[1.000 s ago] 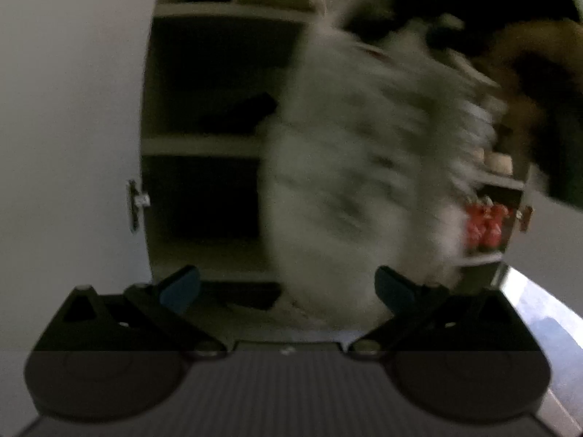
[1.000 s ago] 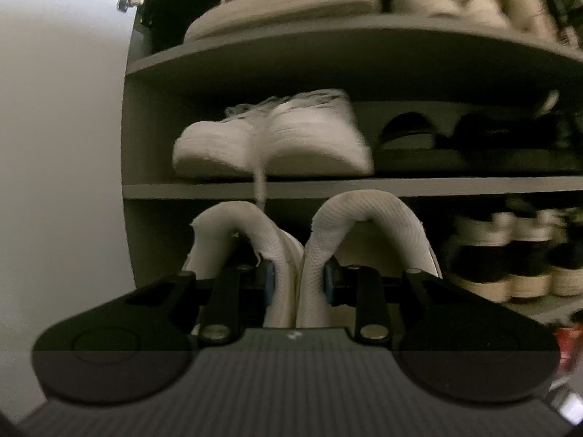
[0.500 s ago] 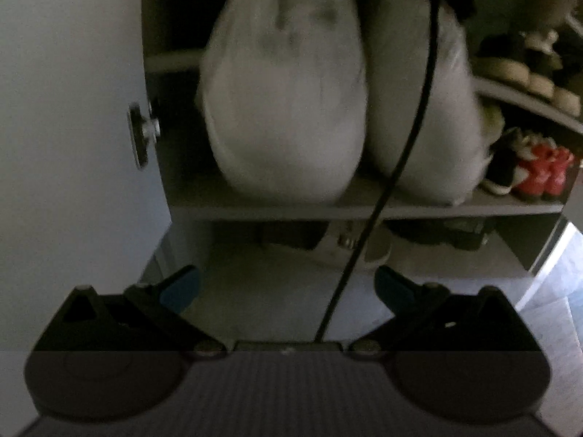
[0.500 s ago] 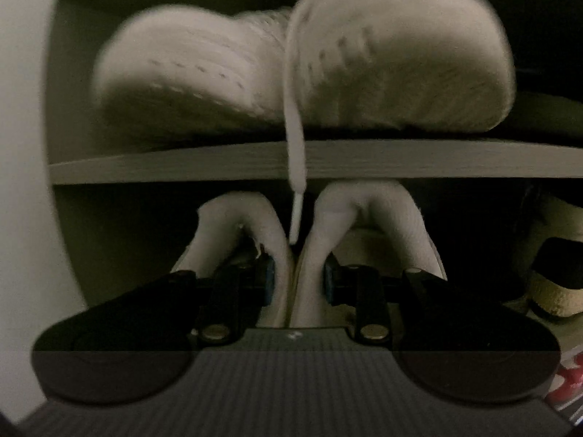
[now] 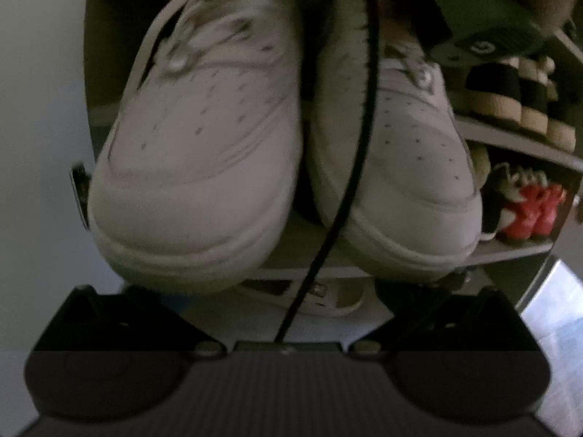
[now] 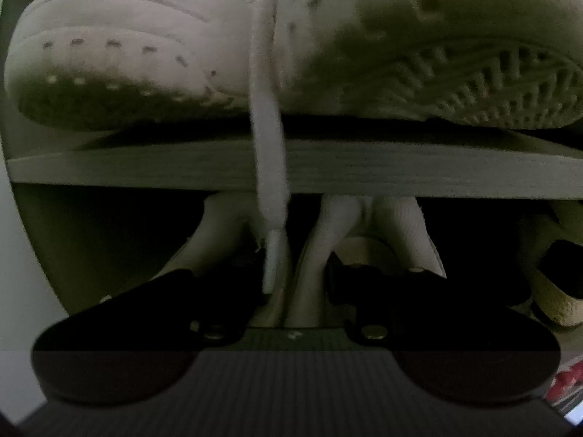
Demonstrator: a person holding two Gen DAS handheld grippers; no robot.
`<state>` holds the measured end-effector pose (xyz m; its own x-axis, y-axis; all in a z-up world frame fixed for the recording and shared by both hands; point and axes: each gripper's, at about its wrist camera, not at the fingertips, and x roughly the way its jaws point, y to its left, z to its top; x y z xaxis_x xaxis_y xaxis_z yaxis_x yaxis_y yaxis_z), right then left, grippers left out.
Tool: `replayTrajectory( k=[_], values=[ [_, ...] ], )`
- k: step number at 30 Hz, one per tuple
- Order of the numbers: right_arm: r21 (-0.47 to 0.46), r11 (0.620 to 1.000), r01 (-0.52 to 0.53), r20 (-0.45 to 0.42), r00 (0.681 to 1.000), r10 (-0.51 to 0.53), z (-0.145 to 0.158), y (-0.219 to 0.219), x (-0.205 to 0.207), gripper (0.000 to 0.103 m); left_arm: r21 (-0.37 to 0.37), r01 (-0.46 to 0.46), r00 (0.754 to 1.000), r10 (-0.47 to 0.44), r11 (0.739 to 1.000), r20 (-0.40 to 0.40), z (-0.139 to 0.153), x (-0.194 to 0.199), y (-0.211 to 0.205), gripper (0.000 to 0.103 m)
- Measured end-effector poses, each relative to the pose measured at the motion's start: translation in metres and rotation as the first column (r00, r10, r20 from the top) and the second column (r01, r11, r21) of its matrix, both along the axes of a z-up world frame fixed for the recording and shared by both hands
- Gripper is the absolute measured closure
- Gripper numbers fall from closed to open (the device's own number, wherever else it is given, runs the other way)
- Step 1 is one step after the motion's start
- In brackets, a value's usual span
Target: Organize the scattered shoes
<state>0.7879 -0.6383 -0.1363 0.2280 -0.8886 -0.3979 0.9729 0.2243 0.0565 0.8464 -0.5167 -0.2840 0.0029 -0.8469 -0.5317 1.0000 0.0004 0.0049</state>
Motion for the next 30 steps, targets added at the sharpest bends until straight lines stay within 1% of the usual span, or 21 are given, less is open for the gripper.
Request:
replayTrajectory(
  k=[1, 4, 6, 7, 8, 9, 11, 13, 15, 16, 17, 18, 19, 21, 22, 23, 25, 27, 30],
  values=[
    [0.003, 1.0, 0.002, -0.004, 1.0, -0.002, 0.0, 0.0, 0.0, 0.068, -0.002, -0.001, 1.0, 0.001, 1.0, 0.01, 0.001, -0.001, 0.002, 0.0],
    [0.014, 1.0, -0.01, -0.027, 1.0, 0.011, 0.001, 0.003, 0.002, 0.065, 0.004, 0.001, 1.0, -0.001, 1.0, -0.001, 0.005, -0.001, 0.005, 0.0],
    [0.005, 0.999, -0.038, -0.03, 0.999, 0.039, 0.003, 0.011, -0.002, 0.055, -0.023, 0.006, 1.0, -0.005, 1.0, 0.006, 0.013, -0.003, 0.011, 0.0],
    [-0.005, 0.999, -0.048, -0.032, 0.998, 0.047, 0.005, 0.014, -0.003, 0.037, -0.04, 0.008, 1.0, -0.008, 0.999, 0.009, 0.017, -0.004, 0.015, 0.0],
    [-0.033, 0.998, -0.061, -0.044, 0.997, 0.059, 0.007, 0.024, -0.004, 0.029, -0.053, 0.011, 1.0, -0.01, 0.999, 0.013, 0.022, -0.004, 0.016, 0.0],
    [-0.063, 0.995, -0.075, -0.059, 0.996, 0.072, 0.01, 0.036, -0.005, 0.016, -0.064, 0.013, 1.0, -0.012, 0.998, 0.017, 0.026, -0.005, 0.015, 0.0],
    [-0.112, 0.987, -0.115, -0.086, 0.991, 0.106, 0.012, 0.058, -0.008, 0.016, -0.093, 0.025, 0.999, -0.022, 0.995, 0.028, 0.038, -0.007, 0.017, 0.0],
    [-0.158, 0.976, -0.149, -0.113, 0.985, 0.132, 0.011, 0.087, -0.013, 0.016, -0.11, 0.041, 0.999, -0.038, 0.993, 0.023, 0.05, -0.007, 0.02, 0.0],
    [-0.232, 0.966, -0.114, -0.14, 0.987, 0.083, 0.01, 0.121, -0.025, 0.016, -0.099, 0.053, 0.999, -0.054, 0.994, -0.002, 0.058, -0.005, 0.023, 0.0],
    [-0.256, 0.962, -0.094, -0.131, 0.989, 0.062, 0.011, 0.13, -0.032, 0.016, -0.087, 0.06, 0.998, -0.061, 0.994, -0.012, 0.059, -0.005, 0.023, 0.0],
    [-0.28, 0.959, -0.049, -0.078, 0.997, 0.028, 0.01, 0.149, -0.049, 0.016, -0.077, 0.065, 0.998, -0.065, 0.995, -0.007, 0.06, -0.006, 0.023, 0.0],
    [-0.272, 0.962, -0.027, -0.03, 0.999, 0.02, 0.008, 0.162, -0.064, 0.016, -0.069, 0.068, 0.998, -0.068, 0.995, 0.01, 0.059, -0.007, 0.024, 0.0],
    [-0.26, 0.966, -0.016, -0.004, 1.0, 0.016, 0.006, 0.168, -0.07, 0.016, -0.061, 0.072, 0.997, -0.07, 0.996, 0.027, 0.059, -0.008, 0.025, 0.0],
    [-0.136, 0.99, 0.023, 0.136, 0.991, -0.005, -0.006, 0.178, -0.106, 0.016, -0.054, 0.08, 0.996, -0.078, 0.995, 0.037, 0.06, -0.008, 0.027, 0.0],
    [-0.068, 0.998, 0.006, 0.221, 0.975, 0.009, -0.012, 0.179, -0.122, 0.016, -0.053, 0.081, 0.996, -0.079, 0.995, 0.038, 0.061, -0.01, 0.027, 0.0],
    [-0.001, 1.0, -0.02, 0.306, 0.952, 0.02, -0.019, 0.179, -0.137, 0.016, -0.054, 0.08, 0.996, -0.078, 0.995, 0.039, 0.061, -0.011, 0.029, 0.0],
    [0.12, 0.989, -0.09, 0.437, 0.899, 0.029, -0.035, 0.172, -0.15, 0.016, -0.054, 0.077, 0.996, -0.074, 0.996, 0.046, 0.063, -0.014, 0.03, 0.0],
    [0.185, 0.974, -0.132, 0.481, 0.876, 0.027, -0.054, 0.171, -0.149, 0.016, -0.05, 0.076, 0.995, -0.072, 0.996, 0.07, 0.062, -0.021, 0.026, 0.0],
    [0.26, 0.946, -0.194, 0.462, 0.885, 0.055, -0.072, 0.175, -0.138, 0.016, -0.042, 0.075, 0.993, -0.07, 0.996, 0.097, 0.06, -0.028, 0.024, 0.0]
  ],
)
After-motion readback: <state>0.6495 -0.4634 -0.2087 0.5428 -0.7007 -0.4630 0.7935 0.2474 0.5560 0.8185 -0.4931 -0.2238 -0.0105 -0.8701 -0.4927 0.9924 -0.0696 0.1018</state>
